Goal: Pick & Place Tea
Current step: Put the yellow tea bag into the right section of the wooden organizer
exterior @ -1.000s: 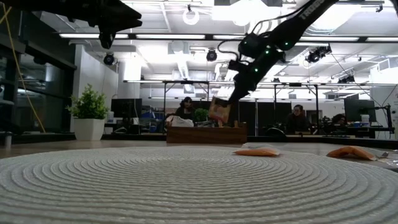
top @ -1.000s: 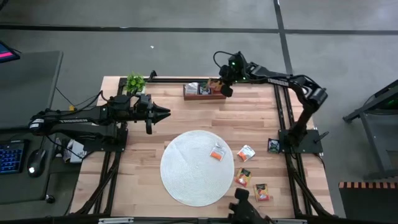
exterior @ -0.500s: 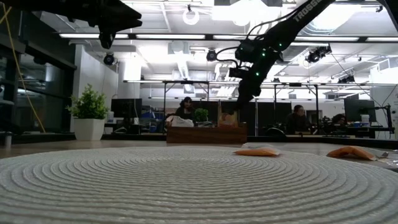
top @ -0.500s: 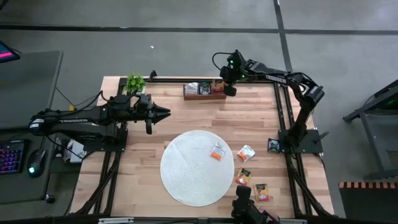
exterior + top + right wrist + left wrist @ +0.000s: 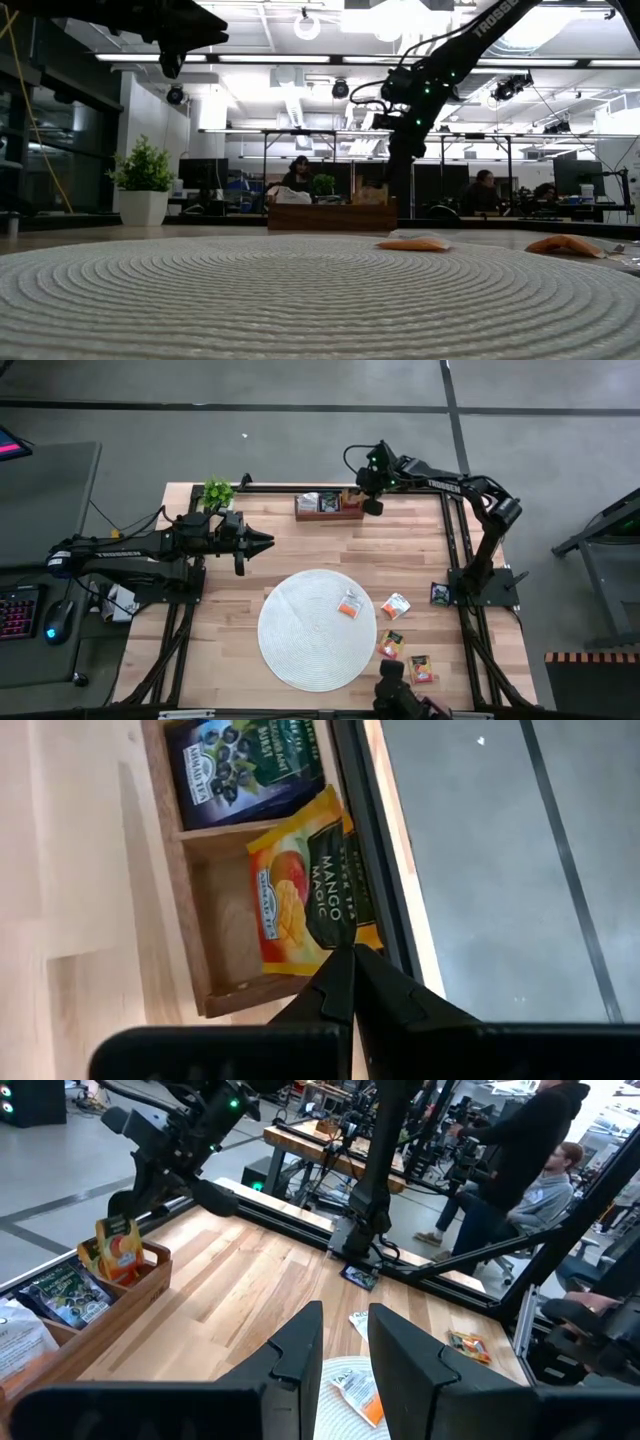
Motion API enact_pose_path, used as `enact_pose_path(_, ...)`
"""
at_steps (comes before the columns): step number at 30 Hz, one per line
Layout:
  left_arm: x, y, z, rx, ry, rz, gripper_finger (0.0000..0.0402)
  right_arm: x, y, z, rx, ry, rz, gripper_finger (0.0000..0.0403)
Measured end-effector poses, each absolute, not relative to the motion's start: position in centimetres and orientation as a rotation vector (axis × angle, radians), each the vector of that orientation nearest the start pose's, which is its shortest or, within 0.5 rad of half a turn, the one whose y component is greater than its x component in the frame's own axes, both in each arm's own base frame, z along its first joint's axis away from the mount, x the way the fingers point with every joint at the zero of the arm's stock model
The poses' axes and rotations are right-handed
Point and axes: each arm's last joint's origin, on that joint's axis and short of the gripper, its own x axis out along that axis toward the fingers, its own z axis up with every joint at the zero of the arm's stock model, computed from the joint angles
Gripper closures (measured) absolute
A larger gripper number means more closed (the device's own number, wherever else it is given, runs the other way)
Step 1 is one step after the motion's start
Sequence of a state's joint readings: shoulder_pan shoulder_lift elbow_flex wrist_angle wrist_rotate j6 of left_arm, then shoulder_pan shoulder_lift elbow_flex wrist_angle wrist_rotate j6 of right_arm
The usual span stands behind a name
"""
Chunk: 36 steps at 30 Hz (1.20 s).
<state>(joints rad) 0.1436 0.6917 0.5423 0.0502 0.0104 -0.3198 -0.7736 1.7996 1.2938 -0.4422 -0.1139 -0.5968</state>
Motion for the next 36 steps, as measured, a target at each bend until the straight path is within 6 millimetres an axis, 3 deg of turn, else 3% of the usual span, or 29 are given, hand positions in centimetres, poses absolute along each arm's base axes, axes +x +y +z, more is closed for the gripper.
enact_pose_path(36, 16.2, 2.3, 28.5, -0.327, 0.077, 0.148, 0.0318, 28.1, -24.8, 21.3, -0.078, 1.048, -0.303, 0.0403)
